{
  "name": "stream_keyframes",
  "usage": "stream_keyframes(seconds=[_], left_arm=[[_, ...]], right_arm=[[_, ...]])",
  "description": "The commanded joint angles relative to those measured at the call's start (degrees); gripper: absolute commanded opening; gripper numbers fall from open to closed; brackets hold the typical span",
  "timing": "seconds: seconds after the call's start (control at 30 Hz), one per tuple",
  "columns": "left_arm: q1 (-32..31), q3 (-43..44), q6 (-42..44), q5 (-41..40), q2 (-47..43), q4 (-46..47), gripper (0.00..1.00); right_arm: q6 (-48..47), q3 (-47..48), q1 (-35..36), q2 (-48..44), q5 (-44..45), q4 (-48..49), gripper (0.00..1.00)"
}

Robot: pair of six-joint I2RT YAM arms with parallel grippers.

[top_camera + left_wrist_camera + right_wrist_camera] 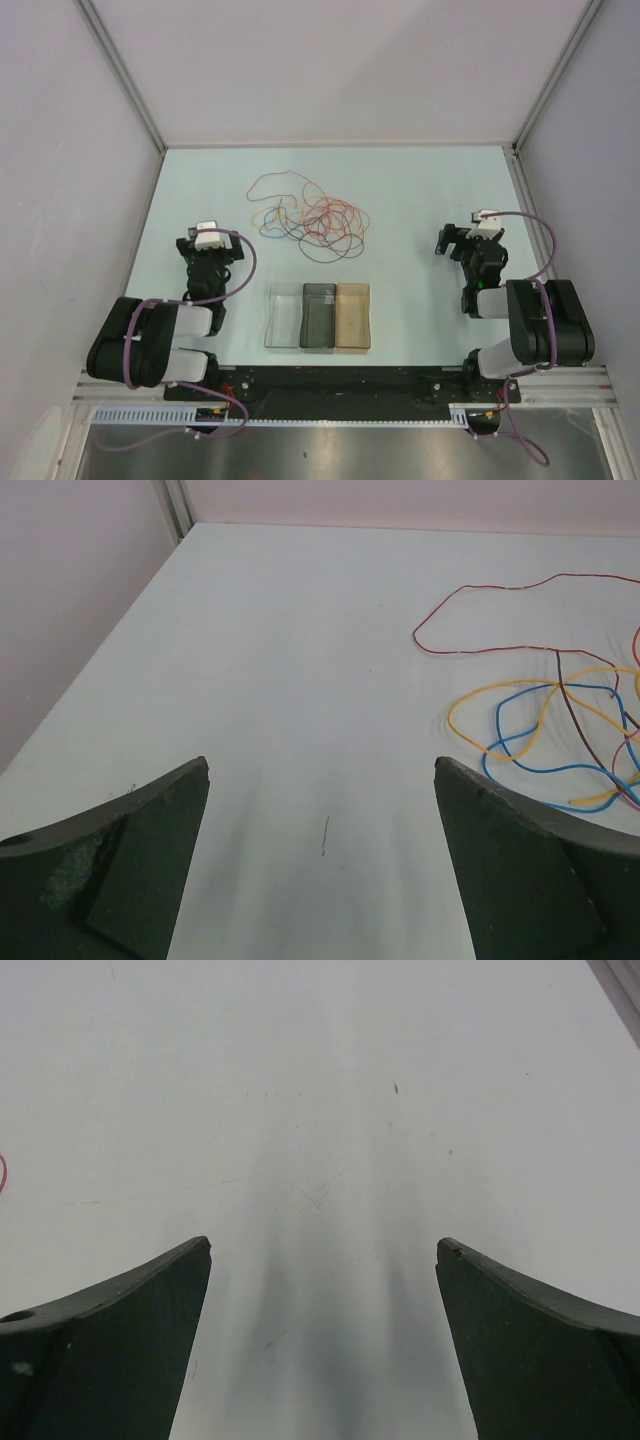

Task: Untangle the cables

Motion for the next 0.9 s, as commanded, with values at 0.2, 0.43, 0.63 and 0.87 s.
stream_keyframes(seconds=[0.2, 0.43, 0.63, 0.87], left_arm=[[0.5, 0.0, 0.5, 1.1, -0.3, 3.1, 1.00], [0.5, 0.0, 0.4, 1.1, -0.3, 3.2, 1.00], [0.5, 0.0, 0.4, 1.1, -0.3, 3.1, 1.00], [0.5, 0.0, 0.5, 1.1, -0.3, 3.2, 1.00]], right_arm=[[-0.6, 0.4, 0.2, 0.6, 0.7, 1.7, 1.00], [-0.3, 0.5, 0.1, 0.6, 1.6, 1.7, 1.00], [-3.4, 5.4, 10.3, -8.0, 23.0, -13.5, 1.00], [17.8, 15.8, 10.8, -21.7, 4.2, -33.2, 1.00]])
